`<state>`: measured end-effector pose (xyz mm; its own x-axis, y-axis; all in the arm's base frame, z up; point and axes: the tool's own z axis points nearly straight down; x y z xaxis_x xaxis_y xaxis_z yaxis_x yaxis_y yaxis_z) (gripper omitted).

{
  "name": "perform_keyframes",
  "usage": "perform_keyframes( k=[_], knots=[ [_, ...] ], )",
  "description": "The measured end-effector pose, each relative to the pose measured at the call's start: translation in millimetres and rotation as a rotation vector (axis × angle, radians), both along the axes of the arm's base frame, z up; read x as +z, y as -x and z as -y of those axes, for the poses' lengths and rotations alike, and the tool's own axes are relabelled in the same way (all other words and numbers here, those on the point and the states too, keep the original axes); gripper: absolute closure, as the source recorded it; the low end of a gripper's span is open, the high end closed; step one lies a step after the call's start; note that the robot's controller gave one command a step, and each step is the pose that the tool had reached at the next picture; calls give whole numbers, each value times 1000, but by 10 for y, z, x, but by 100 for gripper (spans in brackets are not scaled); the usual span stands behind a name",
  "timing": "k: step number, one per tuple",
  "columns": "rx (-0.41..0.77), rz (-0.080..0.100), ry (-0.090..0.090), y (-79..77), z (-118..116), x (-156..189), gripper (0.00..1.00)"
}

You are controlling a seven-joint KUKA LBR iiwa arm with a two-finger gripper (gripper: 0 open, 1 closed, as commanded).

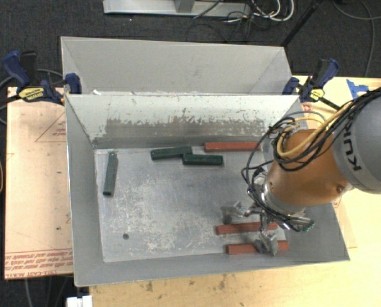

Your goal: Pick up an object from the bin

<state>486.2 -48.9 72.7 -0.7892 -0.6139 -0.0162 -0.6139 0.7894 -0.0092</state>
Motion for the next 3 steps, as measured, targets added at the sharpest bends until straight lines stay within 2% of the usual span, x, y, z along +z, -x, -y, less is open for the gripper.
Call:
perform_keyframes(
  k=[1, 2, 3],
  knots=[
    [-2, -3, 2, 1, 11, 15, 100],
    [-33, -8, 2, -275, 21, 1268, 100],
    [333, -12, 7, -11, 266, 2096, 100]
  ],
)
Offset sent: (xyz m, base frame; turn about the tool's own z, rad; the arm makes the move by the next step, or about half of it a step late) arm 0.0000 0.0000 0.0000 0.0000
